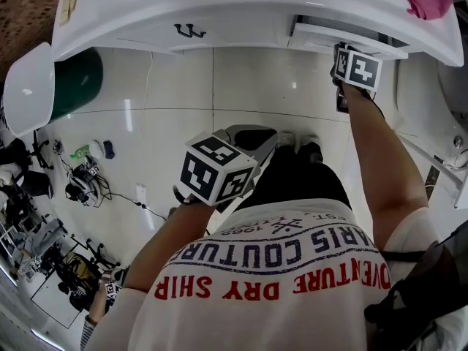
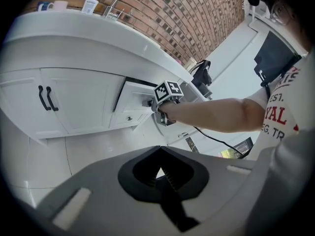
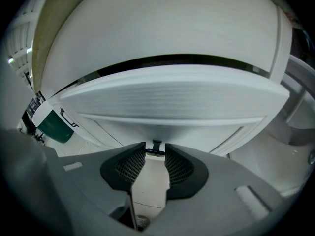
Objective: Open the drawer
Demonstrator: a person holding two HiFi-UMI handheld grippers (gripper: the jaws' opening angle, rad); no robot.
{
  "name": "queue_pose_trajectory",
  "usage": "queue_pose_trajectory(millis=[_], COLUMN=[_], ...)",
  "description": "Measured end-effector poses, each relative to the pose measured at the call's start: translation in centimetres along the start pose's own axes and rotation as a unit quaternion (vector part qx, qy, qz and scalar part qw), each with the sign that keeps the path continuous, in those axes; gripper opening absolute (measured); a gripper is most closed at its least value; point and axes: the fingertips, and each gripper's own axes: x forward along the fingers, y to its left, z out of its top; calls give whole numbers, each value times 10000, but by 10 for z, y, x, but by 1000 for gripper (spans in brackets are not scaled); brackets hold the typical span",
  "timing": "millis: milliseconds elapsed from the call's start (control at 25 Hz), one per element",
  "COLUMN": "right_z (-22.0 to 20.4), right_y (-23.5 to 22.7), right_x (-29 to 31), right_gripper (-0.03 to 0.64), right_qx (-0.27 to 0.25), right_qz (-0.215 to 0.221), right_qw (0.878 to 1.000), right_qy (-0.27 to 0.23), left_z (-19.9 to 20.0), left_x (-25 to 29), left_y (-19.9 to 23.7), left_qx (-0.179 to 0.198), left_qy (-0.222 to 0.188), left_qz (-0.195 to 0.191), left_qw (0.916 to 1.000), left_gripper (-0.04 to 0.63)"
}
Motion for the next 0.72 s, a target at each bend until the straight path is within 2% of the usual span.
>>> queue_pose_trajectory(millis=[320, 720], right_z=[-45, -89], right_y=[2, 8], right_x=[-21, -42], right_gripper=[132, 132], right_qx=[-211, -224], right_qz=[66, 186], right_qw=[9996, 9988], right_qy=[193, 393], left_z=[7, 0], left_x=[3, 8], left_y=[-11, -15], left_qx=[48, 103], left_qy=[18, 129], left_qz=[-40, 9], left_qw=[10000, 9999], left_gripper=[-3, -3])
